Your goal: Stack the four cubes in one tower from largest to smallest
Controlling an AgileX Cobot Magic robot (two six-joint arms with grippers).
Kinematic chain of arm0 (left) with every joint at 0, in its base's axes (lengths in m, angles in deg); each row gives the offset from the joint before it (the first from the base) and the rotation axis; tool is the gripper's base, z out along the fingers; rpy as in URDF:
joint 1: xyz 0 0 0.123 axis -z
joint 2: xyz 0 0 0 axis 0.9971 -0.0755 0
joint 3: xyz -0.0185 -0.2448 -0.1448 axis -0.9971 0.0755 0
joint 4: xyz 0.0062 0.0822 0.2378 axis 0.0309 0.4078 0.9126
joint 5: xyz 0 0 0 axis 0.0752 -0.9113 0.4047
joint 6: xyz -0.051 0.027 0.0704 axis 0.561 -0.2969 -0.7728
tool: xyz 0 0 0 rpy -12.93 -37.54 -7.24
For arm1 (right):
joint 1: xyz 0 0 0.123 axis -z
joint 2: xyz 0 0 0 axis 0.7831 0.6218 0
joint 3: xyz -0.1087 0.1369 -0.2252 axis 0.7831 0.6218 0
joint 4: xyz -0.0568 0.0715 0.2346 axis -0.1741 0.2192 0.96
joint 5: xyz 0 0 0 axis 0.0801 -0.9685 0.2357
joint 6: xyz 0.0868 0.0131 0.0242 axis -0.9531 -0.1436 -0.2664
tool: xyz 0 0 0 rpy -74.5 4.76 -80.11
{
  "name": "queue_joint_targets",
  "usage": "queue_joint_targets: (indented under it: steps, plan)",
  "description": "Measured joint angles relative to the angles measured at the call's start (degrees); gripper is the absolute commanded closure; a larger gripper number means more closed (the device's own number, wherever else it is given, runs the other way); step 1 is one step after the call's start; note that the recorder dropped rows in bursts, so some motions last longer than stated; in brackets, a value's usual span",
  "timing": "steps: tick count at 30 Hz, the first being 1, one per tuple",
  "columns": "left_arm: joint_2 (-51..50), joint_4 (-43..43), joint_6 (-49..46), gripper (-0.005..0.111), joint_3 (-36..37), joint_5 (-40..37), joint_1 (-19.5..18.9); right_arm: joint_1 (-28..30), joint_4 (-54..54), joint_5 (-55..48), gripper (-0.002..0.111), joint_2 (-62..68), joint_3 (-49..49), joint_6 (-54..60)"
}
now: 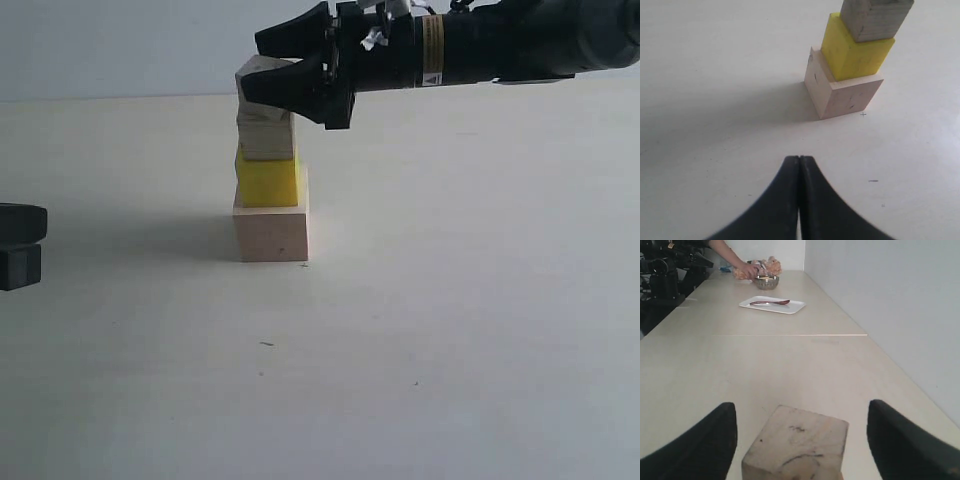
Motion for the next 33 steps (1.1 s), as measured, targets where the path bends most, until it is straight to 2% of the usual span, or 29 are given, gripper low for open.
queue_joint_targets:
  steps: [26,33]
  plan:
    - [0.00,0.00,0.00,0.107,0.00,0.00,0.00,0.00,-0.80,0.48,0.042,0.00,0.00,-1.27]
    - [0.00,0.00,0.00,0.107,0.00,0.00,0.00,0.00,-1.14,0.48,0.049,0.00,0.00,-1.27]
